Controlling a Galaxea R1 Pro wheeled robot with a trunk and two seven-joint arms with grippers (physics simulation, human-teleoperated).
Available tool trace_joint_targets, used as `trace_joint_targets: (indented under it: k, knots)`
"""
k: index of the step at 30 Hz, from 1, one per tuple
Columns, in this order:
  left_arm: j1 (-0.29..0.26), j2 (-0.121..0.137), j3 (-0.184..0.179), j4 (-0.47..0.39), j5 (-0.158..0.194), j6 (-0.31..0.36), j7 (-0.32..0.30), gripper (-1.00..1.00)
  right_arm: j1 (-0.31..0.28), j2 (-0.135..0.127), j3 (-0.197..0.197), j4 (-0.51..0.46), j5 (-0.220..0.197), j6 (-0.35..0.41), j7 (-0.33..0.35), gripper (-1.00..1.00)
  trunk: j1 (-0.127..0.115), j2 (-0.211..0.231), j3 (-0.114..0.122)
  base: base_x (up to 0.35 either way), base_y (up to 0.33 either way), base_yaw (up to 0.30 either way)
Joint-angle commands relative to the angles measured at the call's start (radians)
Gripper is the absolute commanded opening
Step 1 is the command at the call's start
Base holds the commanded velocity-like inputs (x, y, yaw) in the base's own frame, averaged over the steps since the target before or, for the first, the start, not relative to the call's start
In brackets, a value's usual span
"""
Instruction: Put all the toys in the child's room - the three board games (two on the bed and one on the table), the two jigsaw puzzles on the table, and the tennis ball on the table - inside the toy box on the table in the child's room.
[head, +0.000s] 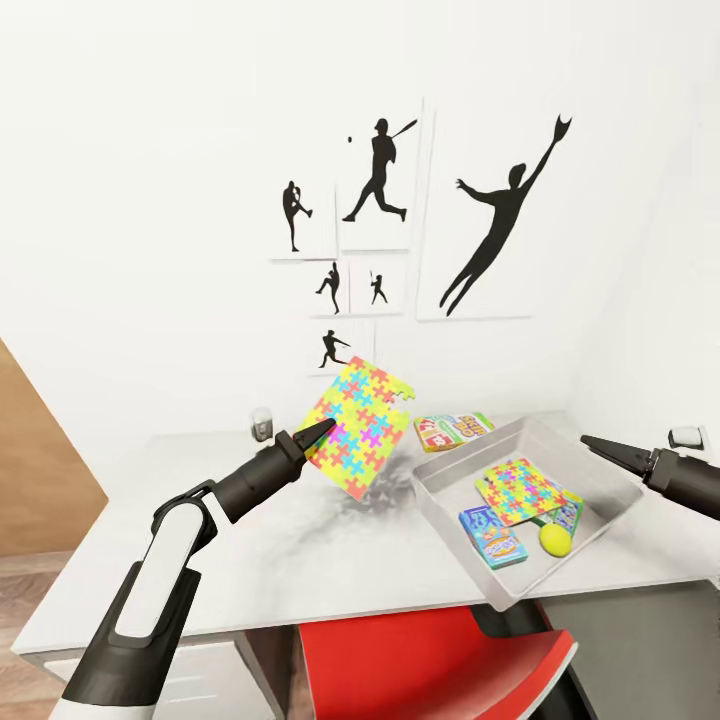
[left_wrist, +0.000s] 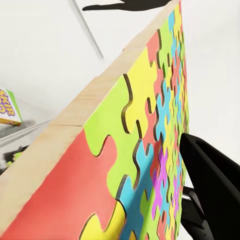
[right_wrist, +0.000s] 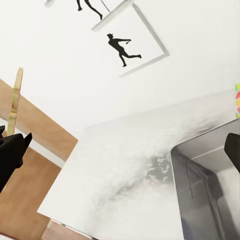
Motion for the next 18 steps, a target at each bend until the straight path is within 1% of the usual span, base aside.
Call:
trace_joint_targets:
  k: [1, 14, 18]
  knots:
    - [-0.001, 0.0, 0.001, 0.0, -0.001, 0.004, -0.001, -1.0, -0.001, 0.0, -0.001, 0.0, 0.005, 0.005, 0.006, 1.0, 0.001, -0.002, -0.002, 0.0, -0.024, 0.0]
    - [0.0, 0.0, 0.002, 0.0, 0.001, 0.003, -0.003, -1.0, -0.001, 0.002, -0.001, 0.0, 0.005, 0.005, 0.006, 1.0, 0.001, -0.002, -0.002, 0.002, -0.008, 0.0]
    - [0.0, -0.001, 0.002, 0.0, 0.001, 0.003, -0.002, -1.0, -0.002, 0.002, -0.001, 0.0, 0.005, 0.005, 0.005, 1.0, 0.001, -0.002, -0.002, 0.115, -0.098, 0.0]
